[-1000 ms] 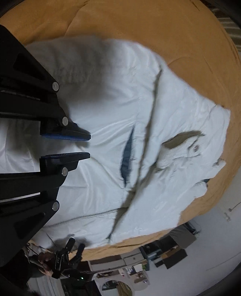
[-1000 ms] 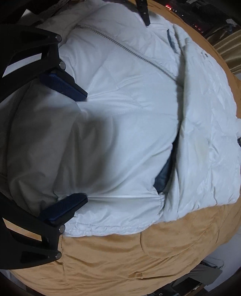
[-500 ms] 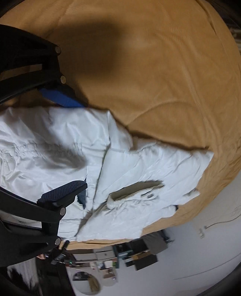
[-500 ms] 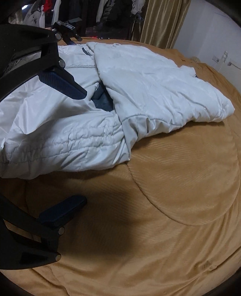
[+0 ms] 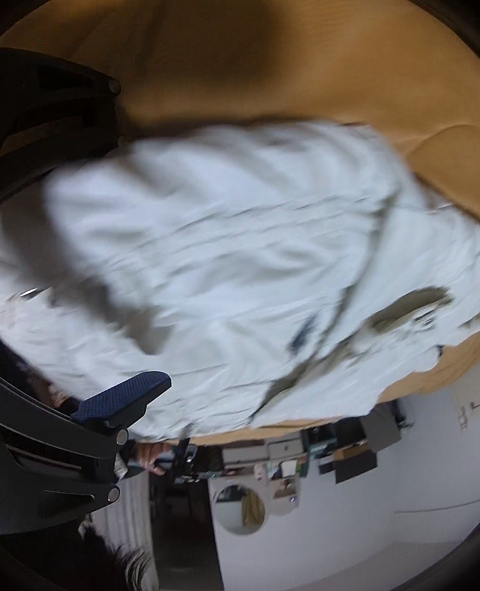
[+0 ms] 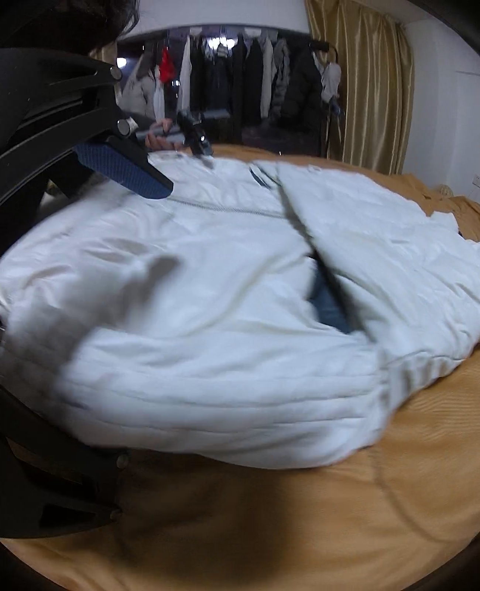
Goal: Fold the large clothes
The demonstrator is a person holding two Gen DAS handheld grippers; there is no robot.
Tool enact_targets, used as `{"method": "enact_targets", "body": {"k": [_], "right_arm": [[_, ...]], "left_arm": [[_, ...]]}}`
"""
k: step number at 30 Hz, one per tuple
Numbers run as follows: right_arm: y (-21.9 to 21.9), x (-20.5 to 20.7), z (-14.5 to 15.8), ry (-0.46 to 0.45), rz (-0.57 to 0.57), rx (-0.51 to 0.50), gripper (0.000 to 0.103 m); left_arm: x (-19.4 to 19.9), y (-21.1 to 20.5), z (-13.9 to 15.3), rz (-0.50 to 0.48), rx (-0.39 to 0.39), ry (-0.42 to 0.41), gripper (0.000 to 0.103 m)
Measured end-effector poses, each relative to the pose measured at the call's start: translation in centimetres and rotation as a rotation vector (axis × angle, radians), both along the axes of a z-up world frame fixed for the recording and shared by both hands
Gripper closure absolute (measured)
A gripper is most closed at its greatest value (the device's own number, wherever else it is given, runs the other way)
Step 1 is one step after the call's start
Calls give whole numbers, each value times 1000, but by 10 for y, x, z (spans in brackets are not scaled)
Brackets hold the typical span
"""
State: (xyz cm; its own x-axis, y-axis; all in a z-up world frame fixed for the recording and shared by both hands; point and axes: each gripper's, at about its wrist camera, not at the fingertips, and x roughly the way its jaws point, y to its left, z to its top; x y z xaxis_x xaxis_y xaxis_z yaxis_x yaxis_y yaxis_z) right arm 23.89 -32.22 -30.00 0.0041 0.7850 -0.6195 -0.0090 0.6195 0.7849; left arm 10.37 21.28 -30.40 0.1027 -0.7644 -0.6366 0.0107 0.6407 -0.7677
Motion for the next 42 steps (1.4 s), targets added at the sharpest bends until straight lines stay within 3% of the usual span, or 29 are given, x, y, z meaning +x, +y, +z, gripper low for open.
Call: {"method": "enact_targets", "body": {"k": [3, 6, 8, 10, 11, 12, 13, 14, 15, 18, 23, 25, 27, 30, 34, 37, 42], "right_arm": [[9, -27, 8, 10, 79, 33, 0], [17, -48, 19, -29, 121, 42, 0], [21, -54, 22, -59, 118, 36, 1], [27, -48, 18, -41, 83, -12, 13], [30, -43, 15, -27, 55, -49, 36], [30, -38, 12, -12, 23, -88, 68], [29, -35, 8, 12, 0, -131, 78], [31, -32, 6, 32, -12, -148, 83], [34, -32, 10, 15, -14, -157, 89], [33, -44, 45, -120, 18, -172, 94], [30, -70, 111, -347, 126, -211, 95], [28, -87, 132, -403, 182, -203, 95], [26, -114, 150, -459, 306, -200, 95], [25, -144, 160, -482, 423, -180, 96], [21, -127, 165, -494, 369, -161, 96], [20, -72, 181, -499, 255, -159, 96], [9, 32, 205, -473, 22, -186, 95]], "left_arm": [[-27, -6, 2, -18, -18, -40, 14], [-45, -8, 2, 2, -62, -56, 14], [-43, -9, 1, 27, -46, -66, 16], [-37, -7, -6, 107, -49, -17, 16], [-33, -3, -10, 166, -62, 8, 19], [-30, 0, -11, 211, -59, 11, 35], [-28, 0, -10, 223, -28, 7, 50], [-25, -2, -10, 217, 37, 15, 77], [-22, -4, -7, 199, 64, 16, 79], [-29, -7, 17, 154, 109, -67, 87], [-61, -12, 66, -14, 132, -236, 87], [-80, -12, 78, -92, 98, -273, 87], [-103, -6, 89, -167, 16, -290, 87], [-119, -1, 102, -245, -50, -318, 86], [-78, 7, 112, -137, -63, -307, 86], [-31, 14, 124, -30, -43, -300, 86], [83, 24, 126, 196, -108, -167, 82]]}}
